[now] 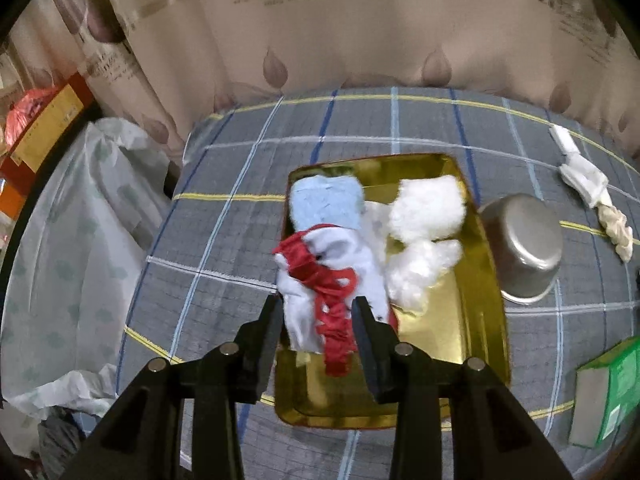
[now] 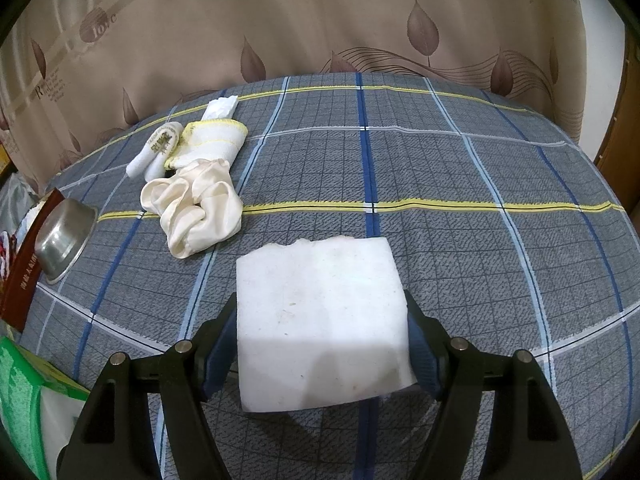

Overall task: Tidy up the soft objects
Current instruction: 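Carry the printed cloth into the gold tray, open left gripper, then lower the white foam block into the gold tray, open right gripper, then move the right gripper to the cream satin scrunchie and grasp it, then lift the cream scrunchie with the right gripper, then grasp the white sock with the left gripper while the right gripper holds the scrunchie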

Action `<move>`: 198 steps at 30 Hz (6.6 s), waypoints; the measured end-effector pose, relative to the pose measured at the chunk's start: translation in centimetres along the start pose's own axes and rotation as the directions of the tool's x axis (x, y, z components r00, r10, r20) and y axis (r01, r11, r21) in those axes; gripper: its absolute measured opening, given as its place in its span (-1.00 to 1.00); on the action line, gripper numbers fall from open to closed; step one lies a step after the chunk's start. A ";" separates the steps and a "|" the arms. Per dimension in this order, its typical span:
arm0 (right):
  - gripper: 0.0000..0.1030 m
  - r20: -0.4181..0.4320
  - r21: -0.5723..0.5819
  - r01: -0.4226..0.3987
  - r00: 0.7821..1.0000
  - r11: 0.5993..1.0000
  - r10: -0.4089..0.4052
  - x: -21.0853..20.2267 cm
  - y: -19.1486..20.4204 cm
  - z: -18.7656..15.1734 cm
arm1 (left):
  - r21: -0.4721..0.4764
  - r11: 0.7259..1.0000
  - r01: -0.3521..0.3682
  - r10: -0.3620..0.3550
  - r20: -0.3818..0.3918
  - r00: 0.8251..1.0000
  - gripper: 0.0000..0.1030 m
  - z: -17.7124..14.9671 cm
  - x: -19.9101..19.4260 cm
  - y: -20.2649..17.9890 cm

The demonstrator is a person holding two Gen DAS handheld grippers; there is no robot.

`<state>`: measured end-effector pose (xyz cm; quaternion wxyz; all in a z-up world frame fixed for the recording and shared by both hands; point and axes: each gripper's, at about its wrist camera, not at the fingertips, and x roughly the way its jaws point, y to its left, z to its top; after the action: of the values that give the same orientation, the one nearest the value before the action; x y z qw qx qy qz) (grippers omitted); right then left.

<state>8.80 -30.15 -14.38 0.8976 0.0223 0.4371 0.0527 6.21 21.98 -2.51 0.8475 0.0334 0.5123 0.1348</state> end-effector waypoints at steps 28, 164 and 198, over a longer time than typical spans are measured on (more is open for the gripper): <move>0.29 -0.049 -0.189 0.019 0.998 0.982 -0.029 -8.2 9.1 3.3 | -0.163 0.986 -0.038 0.051 0.075 0.996 -0.29 -6.8 0.1 2.5; 0.30 -0.158 -0.160 -0.052 0.987 0.986 0.026 6.6 10.8 8.0 | -0.008 1.000 -0.005 0.006 0.124 0.992 -0.29 -2.2 -1.6 -4.3; -0.50 -0.015 -0.054 0.091 0.996 0.994 -0.092 -0.2 2.7 1.4 | 0.210 0.863 0.460 -0.461 -0.048 0.886 -0.03 12.0 0.2 -31.4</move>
<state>9.56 -27.51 -13.12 0.8955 -0.0220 0.4439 0.0231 22.93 -7.19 -3.18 0.8474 0.0023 0.5154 -0.1276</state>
